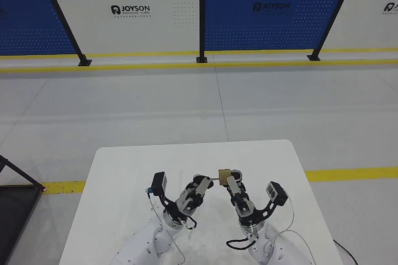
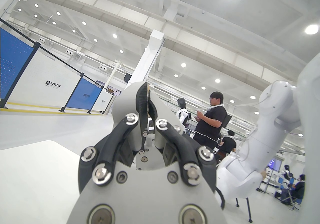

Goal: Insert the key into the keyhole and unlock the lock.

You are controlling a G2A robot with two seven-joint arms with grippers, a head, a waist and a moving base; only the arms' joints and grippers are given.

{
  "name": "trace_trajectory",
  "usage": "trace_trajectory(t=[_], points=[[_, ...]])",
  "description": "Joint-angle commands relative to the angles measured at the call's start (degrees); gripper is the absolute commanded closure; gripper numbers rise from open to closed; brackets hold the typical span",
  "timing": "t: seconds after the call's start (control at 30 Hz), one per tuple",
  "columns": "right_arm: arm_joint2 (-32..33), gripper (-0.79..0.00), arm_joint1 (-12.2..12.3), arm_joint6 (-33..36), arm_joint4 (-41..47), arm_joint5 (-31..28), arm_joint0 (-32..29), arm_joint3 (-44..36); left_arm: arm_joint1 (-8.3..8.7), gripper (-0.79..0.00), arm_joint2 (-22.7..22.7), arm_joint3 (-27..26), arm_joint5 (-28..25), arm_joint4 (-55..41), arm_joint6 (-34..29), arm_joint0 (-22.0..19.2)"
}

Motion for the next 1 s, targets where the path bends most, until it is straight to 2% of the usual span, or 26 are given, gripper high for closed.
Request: trace_trajectory(t=[0.0,0.13,0.37,0.73,0.77,0.8,0.83,0.97], points=[[0.0,0.0,0.0,0.0,0.0,0.0,0.0,0.0,-0.15,0.0,0.1,0.1,0.1,0.3,0.1,0.0],[0.0,0.0,0.0,0.0,0.0,0.0,0.0,0.0,-0.39,0.0,0.1,0.2,0.2,0.8,0.3,0.0],[1.2,0.0,0.0,5.1,1.2,2.2,-0.8,-2.0,-0.67,0.0,-0.1,0.4,0.4,1.6,0.3,0.1],[2.6,0.0,-0.2,8.4,1.0,2.4,-1.9,-3.0,-1.14,0.0,-0.2,0.5,1.7,3.1,0.4,0.3],[2.8,0.0,-0.2,8.4,1.3,2.2,-2.0,-3.0,-1.17,-0.172,-0.3,0.4,1.8,3.3,0.6,0.4],[3.0,0.0,-0.3,8.4,1.7,1.9,-2.1,-3.1,-1.19,-0.388,-0.3,0.4,1.9,3.4,0.8,0.5],[3.2,0.0,-0.3,8.5,1.9,1.7,-2.2,-3.1,-1.2,-0.714,-0.4,0.4,1.9,3.5,1.0,0.6],[4.0,0.0,-0.3,9.1,2.7,1.2,-2.7,-3.5,-1.13,-0.763,-1.2,0.4,1.7,3.8,1.7,1.0]])
